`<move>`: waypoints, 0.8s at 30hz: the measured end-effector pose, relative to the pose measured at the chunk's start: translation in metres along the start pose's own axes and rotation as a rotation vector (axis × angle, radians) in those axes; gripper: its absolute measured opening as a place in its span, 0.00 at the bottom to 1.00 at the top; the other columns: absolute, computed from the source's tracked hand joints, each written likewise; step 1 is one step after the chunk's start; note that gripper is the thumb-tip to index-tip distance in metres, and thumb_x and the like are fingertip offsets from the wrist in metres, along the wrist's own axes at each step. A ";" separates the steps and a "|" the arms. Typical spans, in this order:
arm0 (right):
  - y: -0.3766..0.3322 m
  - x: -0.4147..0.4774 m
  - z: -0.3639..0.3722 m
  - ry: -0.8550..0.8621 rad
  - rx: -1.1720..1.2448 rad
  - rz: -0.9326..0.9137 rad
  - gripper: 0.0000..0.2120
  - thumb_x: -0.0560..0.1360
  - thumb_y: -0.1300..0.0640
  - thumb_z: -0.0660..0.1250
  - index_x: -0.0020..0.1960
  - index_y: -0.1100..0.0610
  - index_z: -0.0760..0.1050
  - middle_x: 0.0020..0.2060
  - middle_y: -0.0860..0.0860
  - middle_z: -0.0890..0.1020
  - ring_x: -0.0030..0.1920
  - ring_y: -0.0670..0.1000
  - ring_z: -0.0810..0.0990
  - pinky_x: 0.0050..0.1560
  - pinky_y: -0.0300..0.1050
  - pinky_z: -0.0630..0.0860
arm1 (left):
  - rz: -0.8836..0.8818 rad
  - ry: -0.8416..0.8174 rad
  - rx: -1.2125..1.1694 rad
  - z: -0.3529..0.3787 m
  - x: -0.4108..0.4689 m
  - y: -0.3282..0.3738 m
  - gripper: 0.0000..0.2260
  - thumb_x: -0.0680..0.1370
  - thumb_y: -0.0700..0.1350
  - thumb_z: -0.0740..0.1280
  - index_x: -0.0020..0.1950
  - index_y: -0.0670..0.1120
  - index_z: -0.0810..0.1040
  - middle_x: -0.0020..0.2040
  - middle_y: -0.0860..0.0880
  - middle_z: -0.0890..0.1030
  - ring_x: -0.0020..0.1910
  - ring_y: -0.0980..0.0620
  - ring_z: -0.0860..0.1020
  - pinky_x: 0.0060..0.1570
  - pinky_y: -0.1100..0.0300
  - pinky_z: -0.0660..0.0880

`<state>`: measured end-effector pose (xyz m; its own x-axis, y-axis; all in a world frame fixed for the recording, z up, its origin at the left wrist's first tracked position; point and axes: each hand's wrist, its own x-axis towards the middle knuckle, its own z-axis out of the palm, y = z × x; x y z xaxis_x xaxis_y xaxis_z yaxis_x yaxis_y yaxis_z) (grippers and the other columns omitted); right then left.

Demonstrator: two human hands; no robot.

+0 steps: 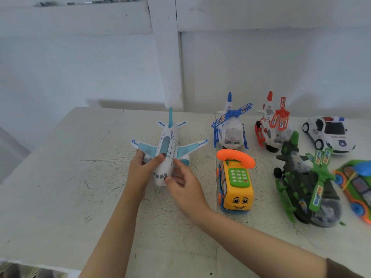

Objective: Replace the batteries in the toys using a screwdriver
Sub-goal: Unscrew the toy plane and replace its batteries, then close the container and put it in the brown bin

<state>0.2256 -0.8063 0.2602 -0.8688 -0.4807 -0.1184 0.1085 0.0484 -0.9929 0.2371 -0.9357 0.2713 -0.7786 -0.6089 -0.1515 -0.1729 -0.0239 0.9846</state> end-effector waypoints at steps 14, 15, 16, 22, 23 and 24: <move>-0.054 -0.054 -0.085 -0.188 -0.008 -0.042 0.13 0.79 0.68 0.58 0.49 0.55 0.77 0.43 0.49 0.81 0.40 0.45 0.80 0.43 0.34 0.77 | 0.457 0.399 0.341 0.069 -0.066 0.041 0.20 0.77 0.45 0.68 0.68 0.48 0.72 0.75 0.47 0.65 0.77 0.49 0.57 0.71 0.59 0.58; -0.063 -0.062 -0.094 -0.254 0.053 -0.028 0.11 0.80 0.67 0.58 0.50 0.55 0.77 0.42 0.49 0.82 0.39 0.46 0.81 0.45 0.37 0.78 | 0.513 0.385 0.339 0.078 -0.074 0.047 0.19 0.76 0.47 0.67 0.67 0.48 0.73 0.75 0.48 0.65 0.77 0.49 0.56 0.71 0.62 0.56; -0.071 -0.070 -0.104 -0.307 0.113 -0.015 0.09 0.79 0.65 0.60 0.50 0.55 0.77 0.43 0.49 0.82 0.39 0.48 0.82 0.46 0.40 0.78 | 0.559 0.375 0.321 0.086 -0.081 0.055 0.19 0.74 0.48 0.65 0.65 0.49 0.74 0.74 0.48 0.66 0.77 0.49 0.57 0.70 0.62 0.55; -0.107 -0.108 -0.181 -0.302 0.168 -0.075 0.10 0.75 0.59 0.60 0.51 0.54 0.78 0.43 0.49 0.84 0.41 0.50 0.83 0.48 0.43 0.80 | 0.650 0.229 0.285 0.131 -0.112 0.090 0.13 0.74 0.49 0.66 0.59 0.55 0.74 0.56 0.64 0.73 0.57 0.66 0.70 0.58 0.71 0.64; -0.109 -0.112 -0.194 -0.254 0.151 -0.093 0.09 0.76 0.59 0.60 0.51 0.54 0.79 0.43 0.50 0.84 0.40 0.49 0.83 0.48 0.43 0.80 | 0.602 0.193 0.329 0.139 -0.114 0.089 0.13 0.75 0.50 0.68 0.59 0.56 0.74 0.54 0.67 0.72 0.56 0.65 0.69 0.58 0.68 0.64; -0.110 -0.114 -0.207 -0.190 0.113 -0.111 0.09 0.78 0.61 0.60 0.50 0.55 0.79 0.42 0.51 0.84 0.40 0.49 0.83 0.47 0.43 0.80 | 0.539 0.155 0.390 0.147 -0.116 0.087 0.15 0.75 0.50 0.70 0.61 0.57 0.74 0.55 0.66 0.72 0.58 0.63 0.69 0.58 0.64 0.65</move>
<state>0.2126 -0.5759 0.3812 -0.7729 -0.6344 0.0062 0.0803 -0.1075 -0.9910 0.2243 -0.7505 0.3618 -0.7269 -0.5625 0.3940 -0.0125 0.5845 0.8113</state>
